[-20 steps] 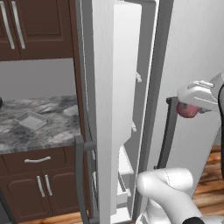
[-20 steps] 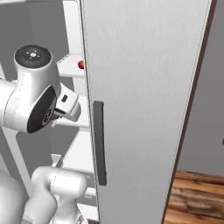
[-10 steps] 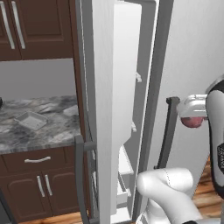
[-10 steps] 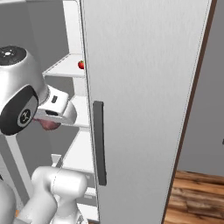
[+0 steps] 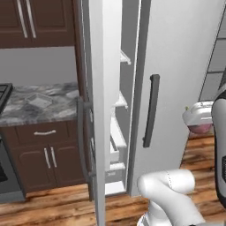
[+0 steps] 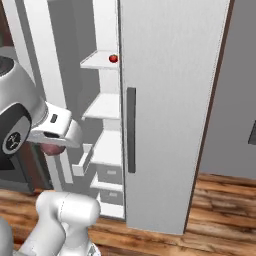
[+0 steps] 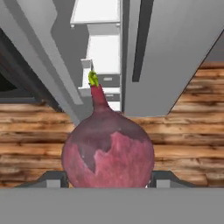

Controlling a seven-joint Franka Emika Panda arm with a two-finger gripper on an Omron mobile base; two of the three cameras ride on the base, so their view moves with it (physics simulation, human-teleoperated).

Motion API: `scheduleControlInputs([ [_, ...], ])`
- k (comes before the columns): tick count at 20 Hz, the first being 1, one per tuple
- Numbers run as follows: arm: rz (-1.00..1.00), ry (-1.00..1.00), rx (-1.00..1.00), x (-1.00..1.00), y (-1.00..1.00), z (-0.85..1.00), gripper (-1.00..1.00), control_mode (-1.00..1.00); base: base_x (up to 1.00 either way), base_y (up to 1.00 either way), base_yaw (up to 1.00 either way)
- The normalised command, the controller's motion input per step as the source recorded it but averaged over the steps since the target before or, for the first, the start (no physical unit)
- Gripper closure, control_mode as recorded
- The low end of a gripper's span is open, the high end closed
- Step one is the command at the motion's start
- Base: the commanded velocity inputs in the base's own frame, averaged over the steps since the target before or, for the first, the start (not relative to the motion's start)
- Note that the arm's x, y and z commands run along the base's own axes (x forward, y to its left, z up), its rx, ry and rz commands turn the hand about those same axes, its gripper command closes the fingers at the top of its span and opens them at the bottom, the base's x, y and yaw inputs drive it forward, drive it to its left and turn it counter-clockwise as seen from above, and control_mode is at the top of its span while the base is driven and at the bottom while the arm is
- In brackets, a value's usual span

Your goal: Take the onion and tomato out of the freezer and place them in the tupperware container on the counter. Then put the tupperware containing the vegetables back in the freezer.

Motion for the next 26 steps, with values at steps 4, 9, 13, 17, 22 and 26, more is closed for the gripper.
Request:
scheduleControlInputs([
  [4, 0.0, 0.0, 0.0, 0.0, 0.0, 0.0, 1.0, 1.0, -0.54, 0.94, 0.0],
  [9, 0.0, 0.0, 0.0, 0.0, 0.0, 0.0, 1.0, 1.0, -0.1, 1.0, 0.0],
  [13, 0.0, 0.0, 0.0, 0.0, 0.0, 0.0, 1.0, 1.0, 0.11, 1.0, 0.0],
  [17, 0.0, 0.0, 0.0, 0.0, 0.0, 0.0, 1.0, 1.0, 0.29, 1.0, -0.01],
  [22, 0.0, 0.0, 0.0, 0.0, 0.0, 0.0, 1.0, 1.0, 0.55, 1.0, -0.03],
  [26, 0.0, 0.0, 0.0, 0.0, 0.0, 0.0, 1.0, 1.0, 1.0, 0.79, -0.08],
])
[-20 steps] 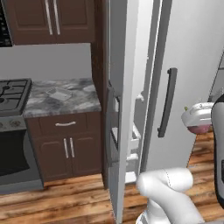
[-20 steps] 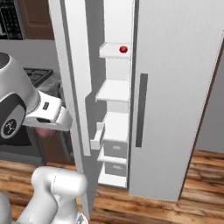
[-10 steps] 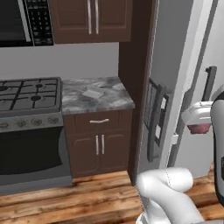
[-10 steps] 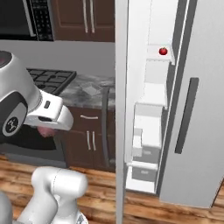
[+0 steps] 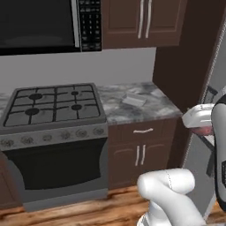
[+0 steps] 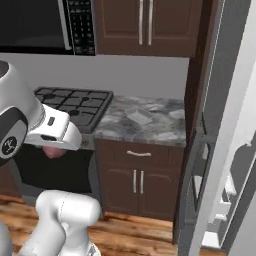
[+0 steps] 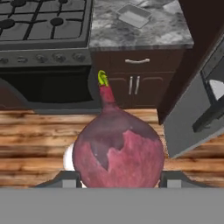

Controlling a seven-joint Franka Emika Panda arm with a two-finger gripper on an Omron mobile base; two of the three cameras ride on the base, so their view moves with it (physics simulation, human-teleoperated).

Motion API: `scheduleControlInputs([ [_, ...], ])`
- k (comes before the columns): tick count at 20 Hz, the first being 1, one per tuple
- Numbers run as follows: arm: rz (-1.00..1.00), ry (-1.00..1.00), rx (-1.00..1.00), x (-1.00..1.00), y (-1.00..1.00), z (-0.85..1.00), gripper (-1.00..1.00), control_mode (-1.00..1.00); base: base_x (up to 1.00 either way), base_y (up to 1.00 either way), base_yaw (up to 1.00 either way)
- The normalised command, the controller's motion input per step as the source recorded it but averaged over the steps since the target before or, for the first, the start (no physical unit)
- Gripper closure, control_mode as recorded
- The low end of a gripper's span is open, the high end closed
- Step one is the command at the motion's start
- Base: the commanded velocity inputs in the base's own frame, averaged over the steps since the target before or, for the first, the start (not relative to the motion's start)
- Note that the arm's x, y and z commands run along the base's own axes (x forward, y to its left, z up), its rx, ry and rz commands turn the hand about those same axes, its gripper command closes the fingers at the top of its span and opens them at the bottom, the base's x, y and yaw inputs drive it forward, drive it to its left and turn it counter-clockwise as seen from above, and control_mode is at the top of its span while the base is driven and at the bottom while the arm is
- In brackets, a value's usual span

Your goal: Take the onion and tomato out of the freezer and place them in the tupperware container on the counter. Then put the tupperware containing the vegetables back in the freezer.

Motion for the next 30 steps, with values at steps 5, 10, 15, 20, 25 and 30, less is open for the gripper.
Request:
scheduleControlInputs([
  [5, 0.0, 0.0, 0.0, 0.0, 0.0, 0.0, 1.0, 1.0, 1.0, 0.44, -0.12],
  [10, 0.0, 0.0, 0.0, 0.0, 0.0, 0.0, 1.0, 1.0, 0.99, 0.06, -0.18],
  [15, -0.07, 0.04, -0.01, 0.38, 0.0, -0.09, 1.0, -1.0, 0.6, 0.0, -0.11],
  [20, -0.17, 0.09, -0.01, 0.89, -0.08, -0.54, 1.0, -1.0, 0.0, 0.0, 0.0],
  [25, -0.17, 0.04, 0.0, 0.61, -0.23, -0.83, 1.0, -1.0, 0.0, 0.0, 0.0],
  [30, -0.13, 0.0, 0.0, 0.82, -0.28, -0.53, 1.0, -1.0, 0.0, 0.0, 0.0],
])
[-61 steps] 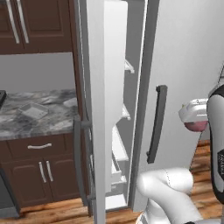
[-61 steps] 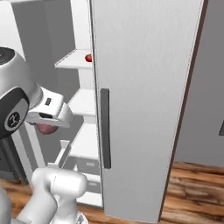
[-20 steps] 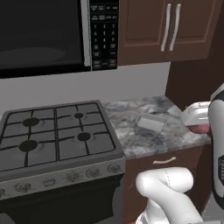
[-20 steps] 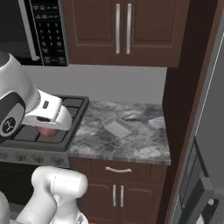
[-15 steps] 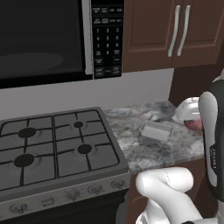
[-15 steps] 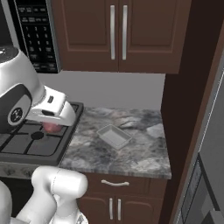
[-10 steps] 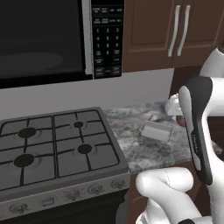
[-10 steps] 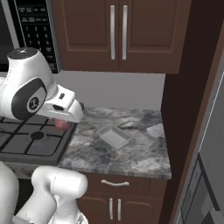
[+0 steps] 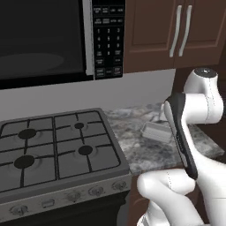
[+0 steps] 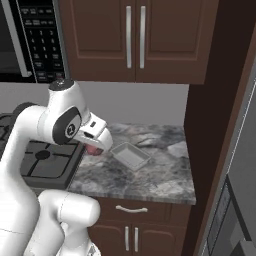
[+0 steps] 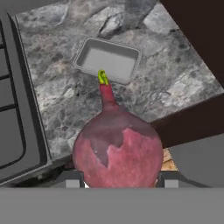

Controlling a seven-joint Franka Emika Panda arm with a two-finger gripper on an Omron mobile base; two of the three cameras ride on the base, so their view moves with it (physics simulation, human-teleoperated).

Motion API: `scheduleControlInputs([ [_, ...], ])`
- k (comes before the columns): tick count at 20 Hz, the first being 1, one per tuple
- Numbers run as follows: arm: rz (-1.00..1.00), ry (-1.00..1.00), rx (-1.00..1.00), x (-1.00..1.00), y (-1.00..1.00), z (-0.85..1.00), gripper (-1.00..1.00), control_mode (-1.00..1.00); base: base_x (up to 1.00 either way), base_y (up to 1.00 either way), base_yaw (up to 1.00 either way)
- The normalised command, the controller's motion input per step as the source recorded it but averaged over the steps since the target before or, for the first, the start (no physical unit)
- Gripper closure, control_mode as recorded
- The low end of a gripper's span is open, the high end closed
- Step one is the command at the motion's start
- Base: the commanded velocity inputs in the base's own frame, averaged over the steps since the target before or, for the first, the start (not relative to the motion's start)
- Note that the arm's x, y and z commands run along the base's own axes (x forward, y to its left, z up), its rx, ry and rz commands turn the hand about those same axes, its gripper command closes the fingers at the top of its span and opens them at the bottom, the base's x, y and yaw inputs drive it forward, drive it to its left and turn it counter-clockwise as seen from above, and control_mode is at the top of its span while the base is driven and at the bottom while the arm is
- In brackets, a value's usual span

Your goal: Take the onion and tomato out of the freezer and place them in the tupperware container on the counter. Then put the tupperware containing the vegetables back in the freezer.

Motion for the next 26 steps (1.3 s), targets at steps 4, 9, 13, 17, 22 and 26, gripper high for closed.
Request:
scheduleControlInputs([
  [4, -0.1, 0.03, 0.0, 1.0, -0.23, -0.4, 1.0, -1.0, 0.0, 0.0, 0.0],
  [9, -0.07, 0.13, 0.0, 0.93, -0.17, -0.54, 1.0, -1.0, 0.0, 0.0, 0.0],
  [13, -0.04, 0.17, 0.02, 0.86, -0.17, -0.63, 1.0, -1.0, 0.0, 0.0, 0.0],
  [17, -0.01, 0.11, 0.03, 0.77, -0.26, -0.55, 1.0, -1.0, 0.0, 0.0, 0.0],
  [22, 0.0, 0.01, 0.0, 0.57, -0.24, -0.56, 1.0, -1.0, 0.0, 0.0, 0.0],
  [26, 0.0, 0.0, 0.0, 0.38, -0.16, -0.55, 1.0, -1.0, 0.0, 0.0, 0.0],
])
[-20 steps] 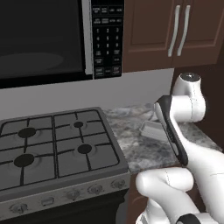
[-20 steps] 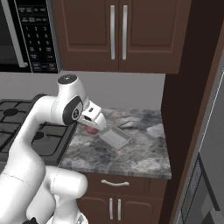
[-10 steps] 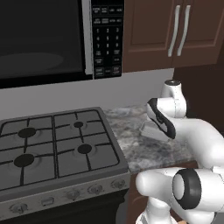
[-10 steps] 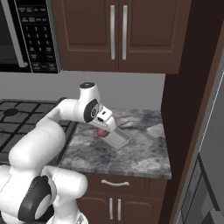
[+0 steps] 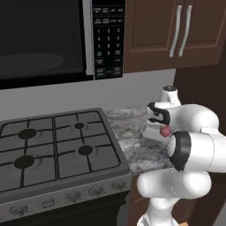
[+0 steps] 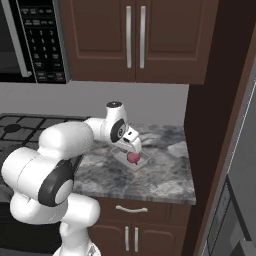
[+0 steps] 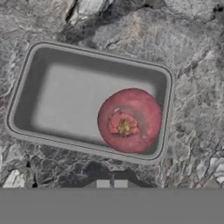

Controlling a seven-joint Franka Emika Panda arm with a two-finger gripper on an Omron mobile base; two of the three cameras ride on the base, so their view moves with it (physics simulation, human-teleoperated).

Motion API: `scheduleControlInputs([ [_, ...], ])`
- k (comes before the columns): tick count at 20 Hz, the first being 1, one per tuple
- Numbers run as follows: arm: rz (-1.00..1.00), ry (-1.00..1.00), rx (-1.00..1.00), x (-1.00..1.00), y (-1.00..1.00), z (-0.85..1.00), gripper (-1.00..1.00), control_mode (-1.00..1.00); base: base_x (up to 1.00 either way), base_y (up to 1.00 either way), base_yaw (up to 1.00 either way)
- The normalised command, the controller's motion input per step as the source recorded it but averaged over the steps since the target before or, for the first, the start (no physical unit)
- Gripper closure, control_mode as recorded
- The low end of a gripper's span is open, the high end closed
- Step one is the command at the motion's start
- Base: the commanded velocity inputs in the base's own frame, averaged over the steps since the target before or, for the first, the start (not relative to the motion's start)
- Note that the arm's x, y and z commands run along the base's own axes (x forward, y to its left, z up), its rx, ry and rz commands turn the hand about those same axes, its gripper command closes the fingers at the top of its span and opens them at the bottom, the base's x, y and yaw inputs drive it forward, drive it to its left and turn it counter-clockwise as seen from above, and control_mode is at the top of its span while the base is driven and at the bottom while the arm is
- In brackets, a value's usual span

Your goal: Take the onion and tomato out of the freezer and place them in the tupperware container on the counter. Then put the tupperware containing the vegetables back in the freezer.

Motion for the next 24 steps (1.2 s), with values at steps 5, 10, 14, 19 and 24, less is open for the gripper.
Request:
scheduleControlInputs([
  [5, 0.0, 0.0, 0.0, 0.29, -0.04, -0.34, 1.0, -1.0, 0.0, 0.0, 0.0],
  [10, 0.0, 0.0, 0.0, -0.02, 0.0, -0.01, -1.0, -1.0, 0.0, 0.0, 0.0],
  [14, 0.0, 0.0, 0.0, -0.03, 0.0, 0.06, -1.0, -1.0, 0.0, 0.0, 0.0],
  [19, 0.0, -0.09, 0.0, -0.43, 0.0, 0.34, -1.0, -1.0, 0.0, 0.0, 0.0],
  [24, 0.0, -0.21, 0.0, -0.85, 0.0, 0.77, -1.0, -1.0, 0.0, 0.0, 0.0],
])
